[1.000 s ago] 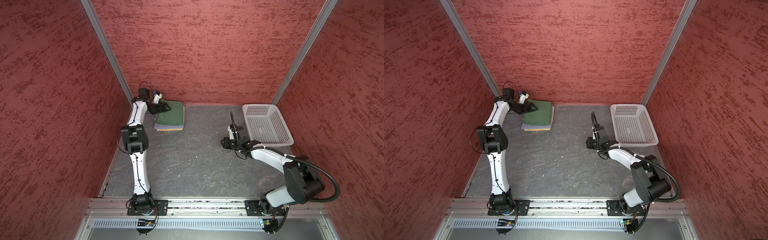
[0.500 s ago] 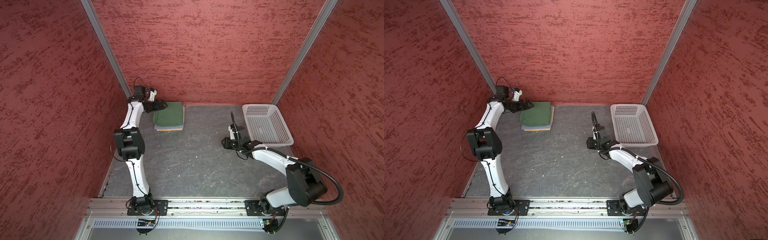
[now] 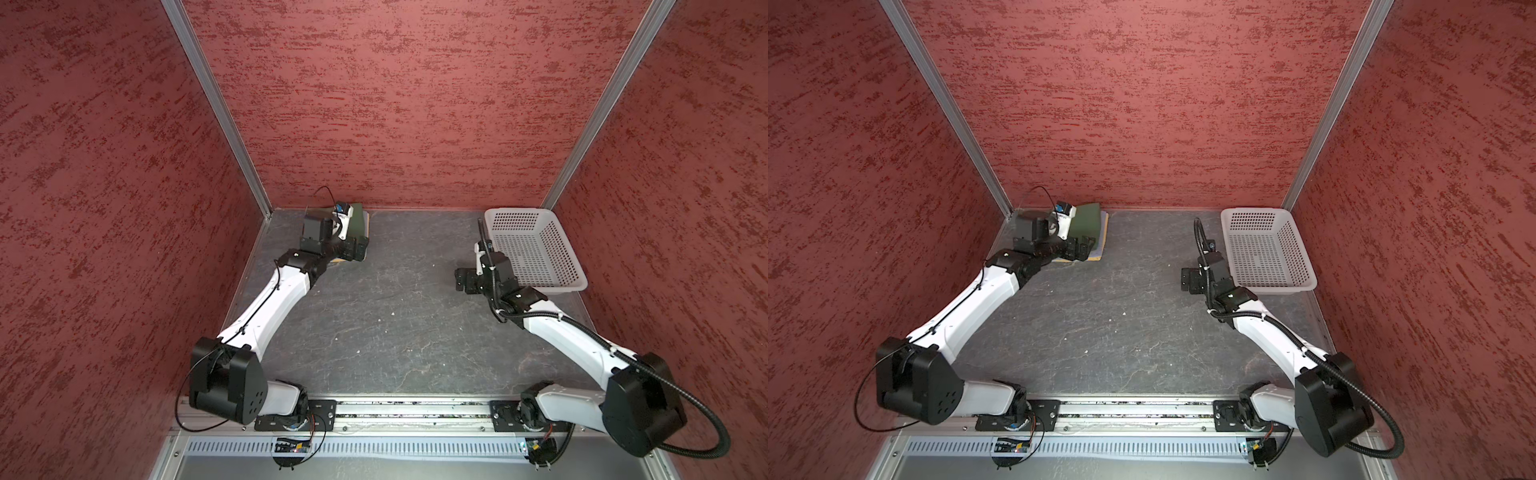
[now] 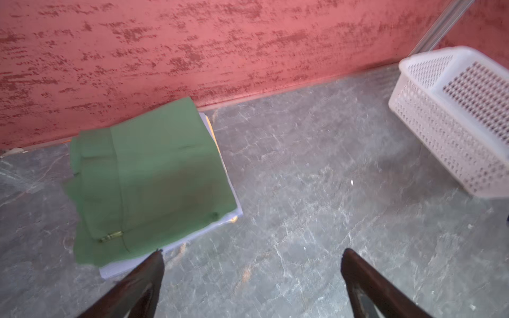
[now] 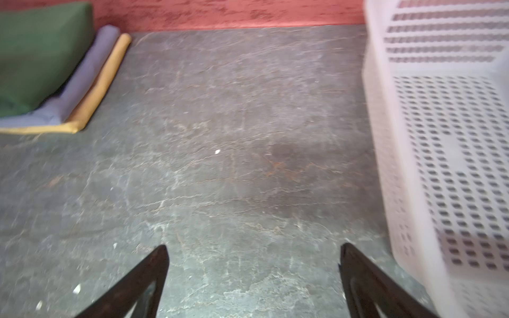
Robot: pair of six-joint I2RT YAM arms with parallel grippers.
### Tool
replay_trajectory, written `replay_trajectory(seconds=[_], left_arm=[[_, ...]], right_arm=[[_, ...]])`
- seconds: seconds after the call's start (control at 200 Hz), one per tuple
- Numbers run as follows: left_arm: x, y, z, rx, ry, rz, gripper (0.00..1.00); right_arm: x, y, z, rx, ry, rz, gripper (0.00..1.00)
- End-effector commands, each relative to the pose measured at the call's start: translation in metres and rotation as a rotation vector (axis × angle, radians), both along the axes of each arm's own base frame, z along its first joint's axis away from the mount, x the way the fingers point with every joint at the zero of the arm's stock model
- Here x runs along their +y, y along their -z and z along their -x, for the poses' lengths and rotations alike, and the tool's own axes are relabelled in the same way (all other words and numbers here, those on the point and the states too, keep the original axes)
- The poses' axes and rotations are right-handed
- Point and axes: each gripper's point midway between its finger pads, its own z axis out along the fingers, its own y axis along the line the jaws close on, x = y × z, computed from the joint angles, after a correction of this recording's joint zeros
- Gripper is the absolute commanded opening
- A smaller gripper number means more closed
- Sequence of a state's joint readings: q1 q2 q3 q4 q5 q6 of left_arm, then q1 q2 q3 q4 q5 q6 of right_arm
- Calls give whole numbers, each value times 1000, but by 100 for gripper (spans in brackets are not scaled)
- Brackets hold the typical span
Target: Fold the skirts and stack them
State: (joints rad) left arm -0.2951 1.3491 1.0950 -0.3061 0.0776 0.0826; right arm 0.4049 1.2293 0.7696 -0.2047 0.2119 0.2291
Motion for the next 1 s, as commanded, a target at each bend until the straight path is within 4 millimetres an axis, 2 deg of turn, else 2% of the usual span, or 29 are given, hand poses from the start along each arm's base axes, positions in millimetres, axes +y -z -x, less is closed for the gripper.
replay_trajectory(seconds=[0.0,0.155,0.366,0.466,0.601,0.787,0.897,0.992], left_arm=[[11,0,9,-74,-112,-27,99],[15,22,46,-85,-160,6,99],[47,46,89,-83,-324,21,99],[63,64,107,-68,-386,42,99],[87,84,129,-18,-477,-2,99],[114,76,140,-77,-601,37,99],[118,73,138,-104,-598,50,99],[124,72,131,-119,-615,38,99]], right_arm=[[-37,-4,-3,-47,86,107,99],[-64,-5,-6,-69,167,126,99],[-100,-5,-6,-92,294,180,99],[-109,-6,-5,-124,325,165,99],[-116,4,-4,-124,332,152,99],[-118,21,-9,-119,313,167,99],[-112,17,-15,-215,267,154,99],[-117,10,-19,-305,267,136,99]])
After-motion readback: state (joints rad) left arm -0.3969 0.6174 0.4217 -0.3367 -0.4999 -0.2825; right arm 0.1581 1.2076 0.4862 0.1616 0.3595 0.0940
